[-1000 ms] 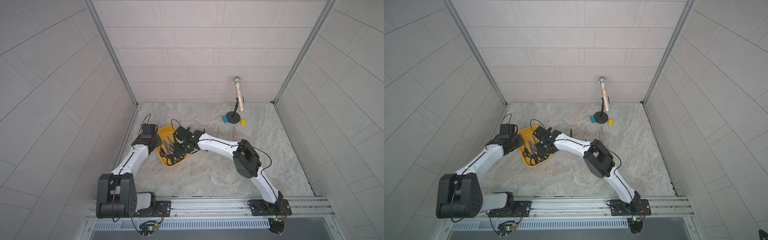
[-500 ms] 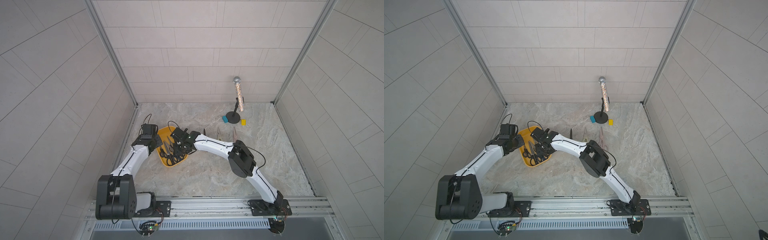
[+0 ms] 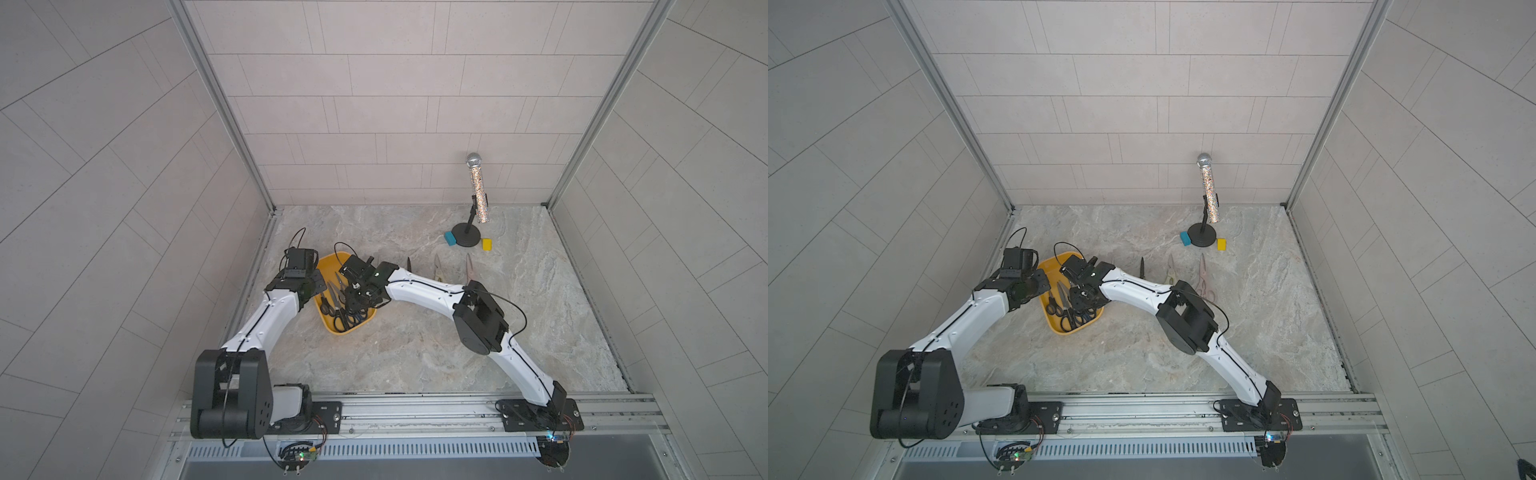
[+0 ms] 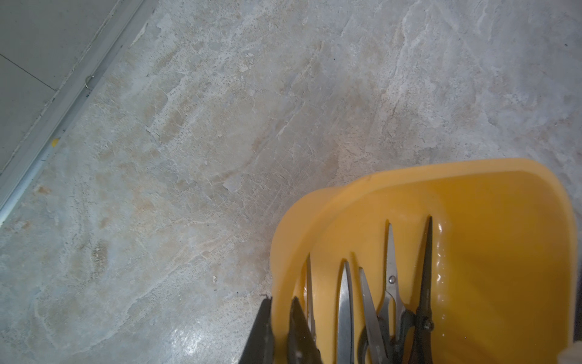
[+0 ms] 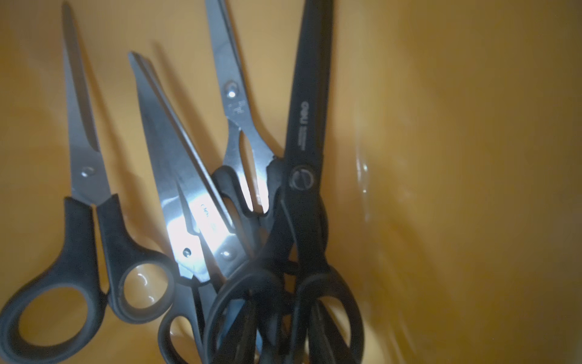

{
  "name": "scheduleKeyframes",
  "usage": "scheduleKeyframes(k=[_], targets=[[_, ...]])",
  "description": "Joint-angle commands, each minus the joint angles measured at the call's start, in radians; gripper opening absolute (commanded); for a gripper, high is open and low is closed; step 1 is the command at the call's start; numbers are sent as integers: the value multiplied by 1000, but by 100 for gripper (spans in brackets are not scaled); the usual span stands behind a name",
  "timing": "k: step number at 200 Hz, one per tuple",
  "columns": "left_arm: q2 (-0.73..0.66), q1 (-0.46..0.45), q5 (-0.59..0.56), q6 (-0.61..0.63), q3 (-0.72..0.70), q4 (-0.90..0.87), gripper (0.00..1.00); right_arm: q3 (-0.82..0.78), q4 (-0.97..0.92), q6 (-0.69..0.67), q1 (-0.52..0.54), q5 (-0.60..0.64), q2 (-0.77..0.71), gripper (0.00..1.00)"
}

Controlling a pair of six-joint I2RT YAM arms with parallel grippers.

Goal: Take the scissors out of the storage box
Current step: Pick up the scissors from the storage box.

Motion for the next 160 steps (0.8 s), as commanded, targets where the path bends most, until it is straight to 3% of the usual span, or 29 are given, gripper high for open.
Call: scheduleKeyframes(k=[1, 77, 160], targets=[[-12, -14, -9, 18, 22, -13, 0, -2, -36, -7, -2, 31, 40, 24], [-12, -11, -53, 26, 20, -15, 0, -32, -5, -46, -1, -1, -46, 6], [-13, -3, -86, 32, 12, -13, 0, -166, 74, -56, -1, -50, -212, 3]])
